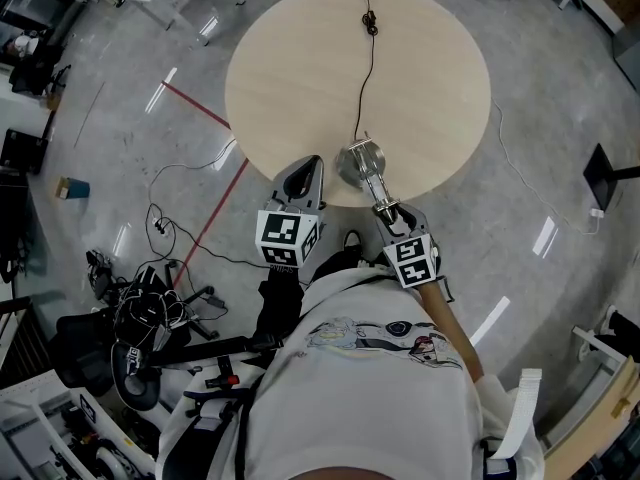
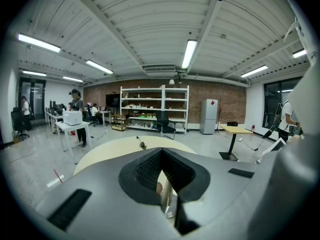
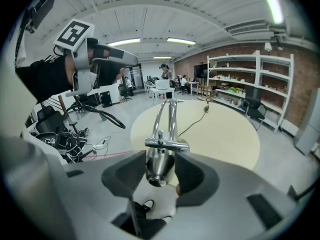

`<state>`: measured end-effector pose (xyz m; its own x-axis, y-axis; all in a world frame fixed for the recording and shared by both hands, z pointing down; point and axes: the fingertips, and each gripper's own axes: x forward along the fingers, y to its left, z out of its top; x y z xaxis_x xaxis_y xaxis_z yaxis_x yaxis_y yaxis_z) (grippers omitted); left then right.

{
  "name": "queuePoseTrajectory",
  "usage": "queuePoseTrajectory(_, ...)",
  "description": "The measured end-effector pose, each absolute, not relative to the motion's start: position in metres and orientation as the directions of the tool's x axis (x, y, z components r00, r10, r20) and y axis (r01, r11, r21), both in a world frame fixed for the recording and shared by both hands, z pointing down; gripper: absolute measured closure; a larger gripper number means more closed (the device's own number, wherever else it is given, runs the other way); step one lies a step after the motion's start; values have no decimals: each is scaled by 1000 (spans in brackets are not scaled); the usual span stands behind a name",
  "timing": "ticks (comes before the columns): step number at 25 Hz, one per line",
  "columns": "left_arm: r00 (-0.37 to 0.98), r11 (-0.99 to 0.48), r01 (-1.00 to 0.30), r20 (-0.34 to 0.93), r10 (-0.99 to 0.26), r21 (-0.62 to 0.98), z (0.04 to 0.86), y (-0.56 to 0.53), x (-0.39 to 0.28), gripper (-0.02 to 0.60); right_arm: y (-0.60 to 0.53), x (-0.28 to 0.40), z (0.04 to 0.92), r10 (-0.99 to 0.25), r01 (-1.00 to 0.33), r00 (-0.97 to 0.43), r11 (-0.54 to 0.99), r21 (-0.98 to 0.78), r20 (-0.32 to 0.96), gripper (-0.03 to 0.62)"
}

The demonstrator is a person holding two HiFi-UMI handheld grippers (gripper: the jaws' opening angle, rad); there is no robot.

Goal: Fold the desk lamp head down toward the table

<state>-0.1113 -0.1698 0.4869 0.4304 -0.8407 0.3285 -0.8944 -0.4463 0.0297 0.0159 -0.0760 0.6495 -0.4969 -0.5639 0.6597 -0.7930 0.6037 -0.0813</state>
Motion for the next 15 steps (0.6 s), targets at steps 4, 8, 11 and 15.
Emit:
queuePoseTrajectory(4, 425, -441, -897, 329, -844, 28, 487, -171, -114, 581, -75, 16, 658, -543, -789, -493, 609, -86, 680, 408)
queuePoseTrajectory(8, 421, -436, -899, 328, -846, 28, 488, -171, -115, 581, -74, 17, 664, -529, -785, -491, 613, -88, 693, 413)
queuePoseTrajectory(11, 414, -430, -902, 330, -848, 27, 489, -173, -118, 581, -75, 17, 669, -516, -780, -489, 620, -88, 703, 413)
queuePoseTrajectory(15, 407, -424, -906, 330, -851, 25, 489, -174, -122, 581, -77, 14, 673, -500, -774, -488, 627, -90, 716, 413)
